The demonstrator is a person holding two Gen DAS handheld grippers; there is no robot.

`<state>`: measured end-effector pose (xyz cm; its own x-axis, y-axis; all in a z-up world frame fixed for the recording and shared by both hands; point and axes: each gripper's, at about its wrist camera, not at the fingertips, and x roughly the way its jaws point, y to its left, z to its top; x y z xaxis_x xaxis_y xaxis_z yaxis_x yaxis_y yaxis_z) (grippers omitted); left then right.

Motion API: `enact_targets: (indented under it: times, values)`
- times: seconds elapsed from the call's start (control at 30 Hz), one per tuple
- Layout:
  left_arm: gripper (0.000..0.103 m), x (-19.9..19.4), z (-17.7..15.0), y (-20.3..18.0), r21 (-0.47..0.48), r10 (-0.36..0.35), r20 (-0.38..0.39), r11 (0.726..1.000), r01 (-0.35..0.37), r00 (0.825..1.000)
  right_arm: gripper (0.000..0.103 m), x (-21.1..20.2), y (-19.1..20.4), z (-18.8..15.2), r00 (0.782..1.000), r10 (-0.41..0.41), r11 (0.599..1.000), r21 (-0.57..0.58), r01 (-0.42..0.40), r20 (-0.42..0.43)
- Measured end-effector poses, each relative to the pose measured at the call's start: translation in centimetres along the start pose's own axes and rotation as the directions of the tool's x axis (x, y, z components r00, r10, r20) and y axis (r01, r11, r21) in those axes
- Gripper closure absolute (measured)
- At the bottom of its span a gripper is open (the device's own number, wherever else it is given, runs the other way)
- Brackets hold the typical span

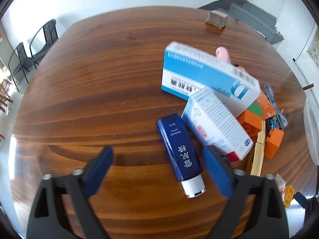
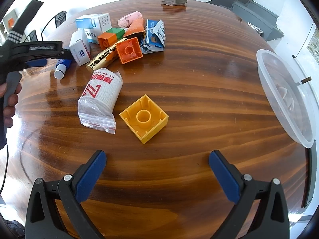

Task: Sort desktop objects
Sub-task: 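Grasp the dark blue lotion bottle with the left tool while the right tool grasps the yellow block, then carry the blue bottle and yellow block to the clear bowl and release both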

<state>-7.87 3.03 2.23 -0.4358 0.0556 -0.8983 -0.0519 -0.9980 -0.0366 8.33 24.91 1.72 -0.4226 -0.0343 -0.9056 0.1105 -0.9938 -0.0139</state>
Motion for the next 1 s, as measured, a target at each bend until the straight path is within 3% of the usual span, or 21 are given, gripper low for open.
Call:
enact_targets:
  times: [0.17,0.27,0.33,0.4,0.77,0.93,0.97,1.0]
  values:
    - [0.028,1.3,0.2,0.3,0.008,-0.018,-0.002,1.0,0.018,1.0,0.0,0.0,-0.4,0.0,1.0,-0.003,1.0,0.004,0.003,0.008]
    - [0.041,1.0,-0.2,0.4,0.028,-0.038,0.017,0.999,0.037,0.999,0.004,-0.1,-0.8,0.0,1.0,-0.001,1.0,0.006,0.001,0.017]
    - [0.06,0.9,-0.7,0.4,0.034,-0.059,0.03,0.998,0.058,0.998,0.008,-0.1,-1.0,0.2,1.0,0.003,1.0,0.001,-0.003,0.025]
    - [0.071,0.7,-1.3,0.7,0.038,-0.075,0.031,0.997,0.074,0.997,0.012,0.0,-1.3,0.3,1.0,0.007,1.0,0.0,-0.007,0.031]
    - [0.071,-1.8,-3.0,1.1,0.0,-0.058,0.016,0.998,0.058,0.998,0.051,-0.1,-2.1,1.2,0.997,0.033,0.999,-0.042,-0.03,0.064]
    - [0.071,-2.1,-3.9,1.6,-0.003,-0.046,0.002,0.999,0.046,0.999,0.051,-0.3,-2.7,0.7,0.996,0.05,0.998,-0.037,-0.047,0.069]
    - [0.071,-2.2,-4.1,1.7,-0.001,-0.045,0.0,0.999,0.045,0.999,0.047,-0.3,-2.8,0.6,0.996,0.052,0.998,-0.036,-0.05,0.068]
    - [0.071,-2.3,-4.3,1.7,-0.001,-0.043,-0.001,0.999,0.043,0.999,0.036,-0.1,-3.1,0.9,0.996,0.057,0.998,-0.029,-0.055,0.062]
